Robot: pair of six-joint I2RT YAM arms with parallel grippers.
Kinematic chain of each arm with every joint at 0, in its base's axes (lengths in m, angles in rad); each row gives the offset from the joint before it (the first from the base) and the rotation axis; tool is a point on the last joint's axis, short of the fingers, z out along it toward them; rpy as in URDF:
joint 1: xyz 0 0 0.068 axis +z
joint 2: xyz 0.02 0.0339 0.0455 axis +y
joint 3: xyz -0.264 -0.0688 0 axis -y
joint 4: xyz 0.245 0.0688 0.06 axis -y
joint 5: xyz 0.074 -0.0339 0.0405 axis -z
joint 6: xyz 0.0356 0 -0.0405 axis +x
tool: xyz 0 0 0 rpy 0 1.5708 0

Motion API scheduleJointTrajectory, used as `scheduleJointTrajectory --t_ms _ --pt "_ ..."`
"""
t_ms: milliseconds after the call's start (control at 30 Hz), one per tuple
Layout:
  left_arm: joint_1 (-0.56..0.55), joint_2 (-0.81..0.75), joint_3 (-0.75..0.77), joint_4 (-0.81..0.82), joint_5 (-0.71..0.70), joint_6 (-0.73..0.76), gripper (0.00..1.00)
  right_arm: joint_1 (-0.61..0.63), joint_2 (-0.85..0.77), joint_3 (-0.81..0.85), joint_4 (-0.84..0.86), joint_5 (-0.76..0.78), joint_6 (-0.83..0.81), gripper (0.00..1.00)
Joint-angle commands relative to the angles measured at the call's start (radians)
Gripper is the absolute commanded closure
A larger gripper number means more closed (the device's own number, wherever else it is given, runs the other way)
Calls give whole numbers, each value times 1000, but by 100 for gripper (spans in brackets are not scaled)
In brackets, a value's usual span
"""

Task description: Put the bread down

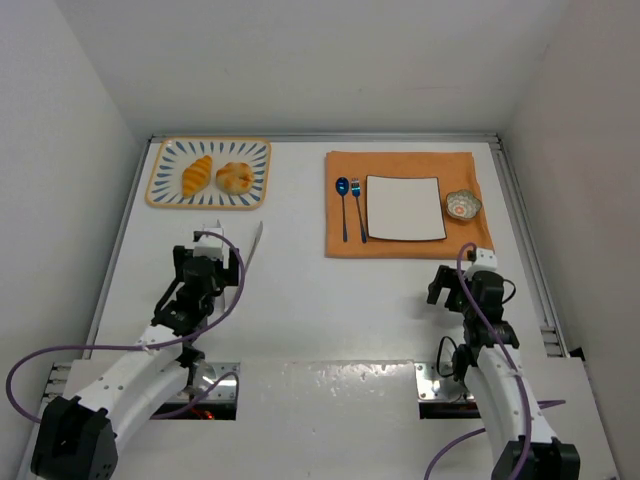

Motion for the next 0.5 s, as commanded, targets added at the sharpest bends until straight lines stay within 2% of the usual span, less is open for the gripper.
scheduleJointTrajectory --t_ms 0,33,67,133,267,367,467 --pt "-21 -13 51 12 0 -2 1 4 15 28 8 3 -8 0" --pt "-21 -13 66 -5 32 108 1 4 19 29 14 3 -11 0" --pt "-21 -13 89 -84 146 205 1 6 23 32 12 3 -12 0" --pt "-48 10 189 -154 189 336 1 4 36 43 17 3 -17 0" --pt "-68 194 455 -393 155 206 1 4 67 68 37 -6 -31 0" --pt "-77 412 732 -661 130 80 1 4 99 94 69 -25 -45 0" --pt "-78 580 865 -807 173 -62 1 6 136 103 102 -54 -49 0"
